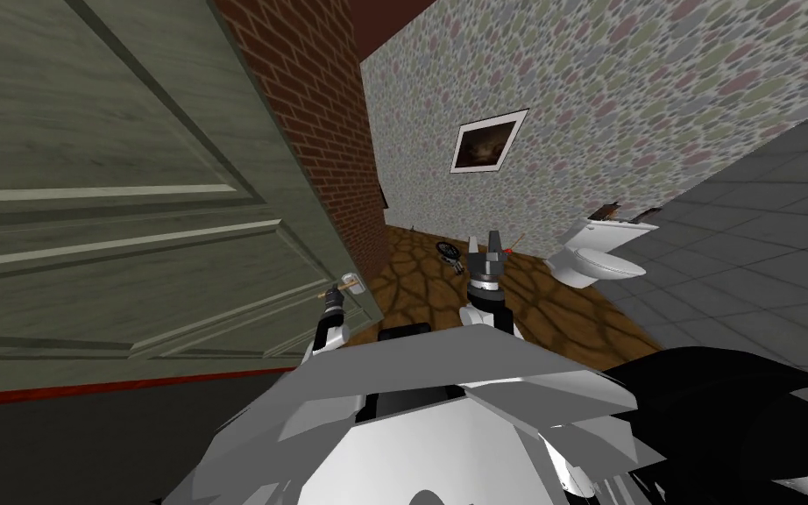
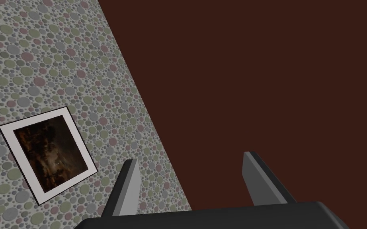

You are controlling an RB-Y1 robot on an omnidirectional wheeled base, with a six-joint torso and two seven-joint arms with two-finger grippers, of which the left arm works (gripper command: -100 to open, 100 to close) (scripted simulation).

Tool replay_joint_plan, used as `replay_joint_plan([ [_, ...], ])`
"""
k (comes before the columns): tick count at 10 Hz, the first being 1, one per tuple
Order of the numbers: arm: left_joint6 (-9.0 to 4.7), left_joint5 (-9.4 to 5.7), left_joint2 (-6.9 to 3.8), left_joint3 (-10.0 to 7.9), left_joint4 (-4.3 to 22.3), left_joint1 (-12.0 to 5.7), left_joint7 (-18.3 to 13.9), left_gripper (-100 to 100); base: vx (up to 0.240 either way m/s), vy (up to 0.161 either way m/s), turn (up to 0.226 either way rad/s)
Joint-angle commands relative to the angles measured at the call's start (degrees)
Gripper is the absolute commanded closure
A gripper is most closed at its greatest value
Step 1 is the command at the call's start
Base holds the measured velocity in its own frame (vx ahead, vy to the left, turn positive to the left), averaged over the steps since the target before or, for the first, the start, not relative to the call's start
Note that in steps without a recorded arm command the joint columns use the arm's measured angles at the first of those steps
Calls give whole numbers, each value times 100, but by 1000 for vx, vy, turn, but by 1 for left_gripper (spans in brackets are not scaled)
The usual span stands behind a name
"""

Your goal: Push the door open

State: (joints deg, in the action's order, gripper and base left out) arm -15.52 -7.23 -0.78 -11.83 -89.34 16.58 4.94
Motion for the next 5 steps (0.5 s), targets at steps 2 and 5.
replay_joint_plan([
  [2,-10,-37,166,-155,-36,-17,12,100,176,-61,79],
  [5,-5,-79,50,-319,2,-9,12,100,119,-26,58],
])
